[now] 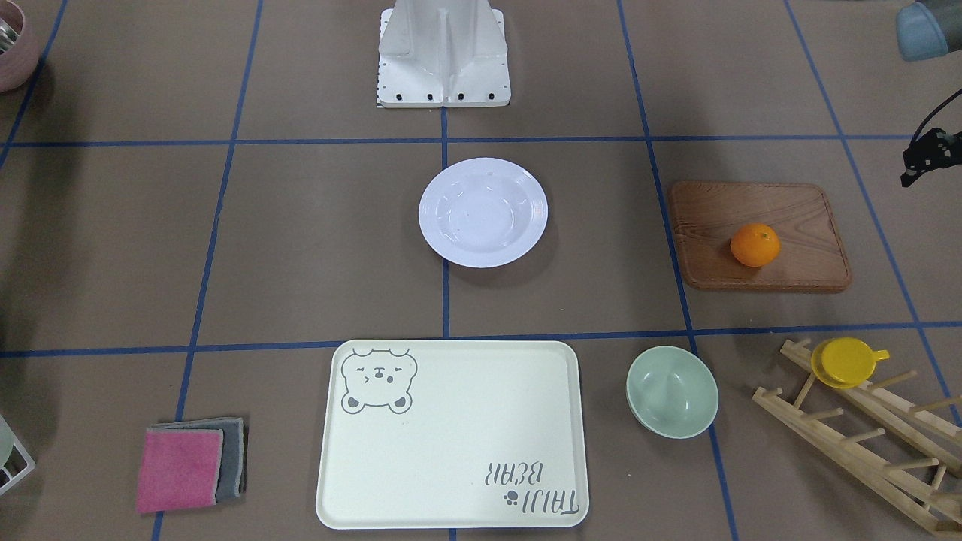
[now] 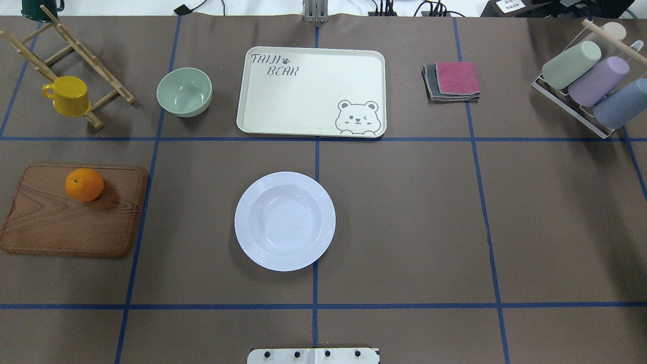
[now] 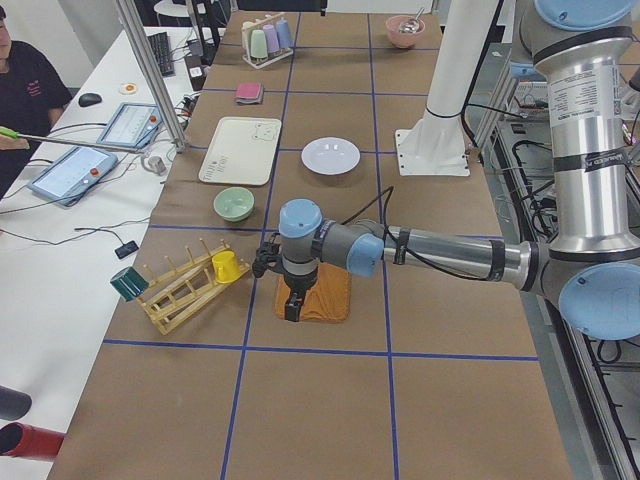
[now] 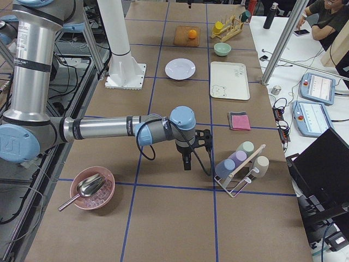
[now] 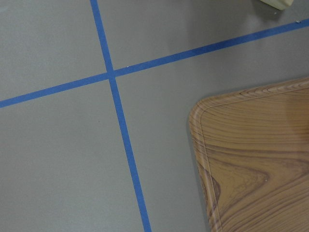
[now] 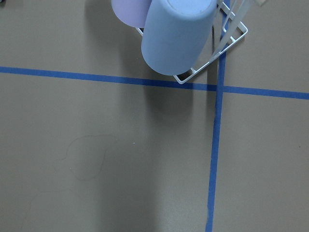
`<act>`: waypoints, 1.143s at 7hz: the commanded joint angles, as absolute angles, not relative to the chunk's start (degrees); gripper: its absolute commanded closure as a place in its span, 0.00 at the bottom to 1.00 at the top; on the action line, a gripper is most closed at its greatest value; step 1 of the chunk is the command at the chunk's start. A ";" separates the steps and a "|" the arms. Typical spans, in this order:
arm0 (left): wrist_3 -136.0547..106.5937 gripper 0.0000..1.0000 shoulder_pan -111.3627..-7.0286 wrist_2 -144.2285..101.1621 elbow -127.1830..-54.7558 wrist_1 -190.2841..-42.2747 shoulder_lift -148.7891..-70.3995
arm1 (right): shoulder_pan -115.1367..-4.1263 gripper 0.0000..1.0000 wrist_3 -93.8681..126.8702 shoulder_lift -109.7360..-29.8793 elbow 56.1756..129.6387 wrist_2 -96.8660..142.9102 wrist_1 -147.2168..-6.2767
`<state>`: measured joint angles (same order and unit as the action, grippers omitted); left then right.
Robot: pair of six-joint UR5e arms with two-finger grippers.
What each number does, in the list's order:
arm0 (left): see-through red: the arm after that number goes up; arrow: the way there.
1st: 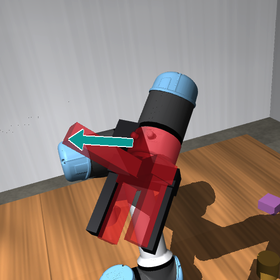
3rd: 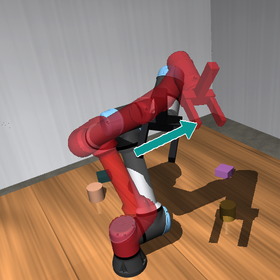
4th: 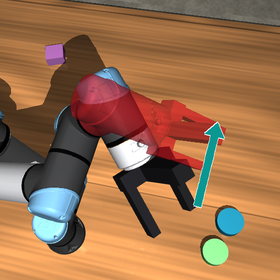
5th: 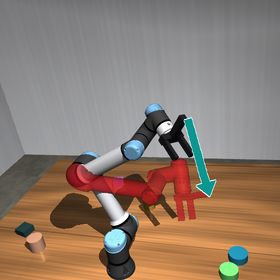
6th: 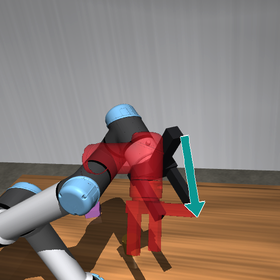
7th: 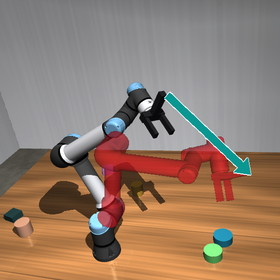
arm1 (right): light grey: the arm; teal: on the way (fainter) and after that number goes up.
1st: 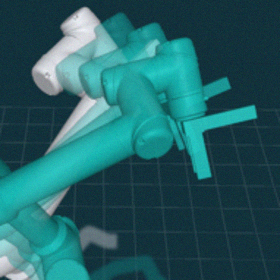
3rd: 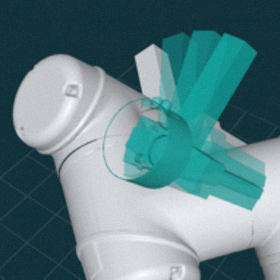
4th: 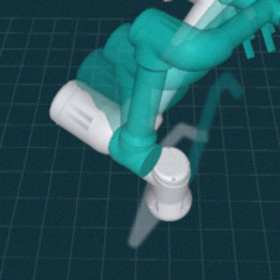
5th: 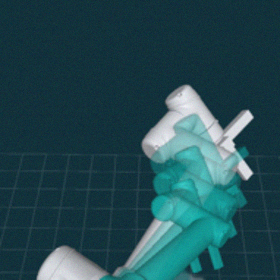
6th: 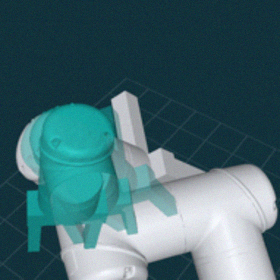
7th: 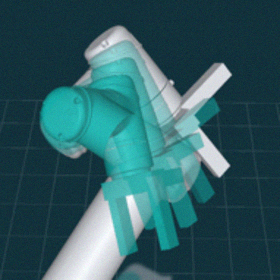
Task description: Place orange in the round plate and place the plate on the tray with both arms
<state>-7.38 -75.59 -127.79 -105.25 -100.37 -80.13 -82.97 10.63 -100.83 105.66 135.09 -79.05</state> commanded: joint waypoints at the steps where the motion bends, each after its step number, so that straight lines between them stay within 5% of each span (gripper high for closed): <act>1: -7.47 0.02 -75.59 -127.79 -105.38 -100.37 -80.16 | -82.97 0.00 10.63 -100.29 106.34 136.65 -78.49; 4: -20.00 0.01 -74.71 -130.24 -108.01 -100.28 -81.12 | -79.39 0.00 37.22 -93.64 107.31 150.84 -74.82; 8: -31.86 0.01 -67.72 -130.70 -107.84 -100.19 -86.73 | -61.67 0.00 56.33 -82.13 105.12 155.04 -58.29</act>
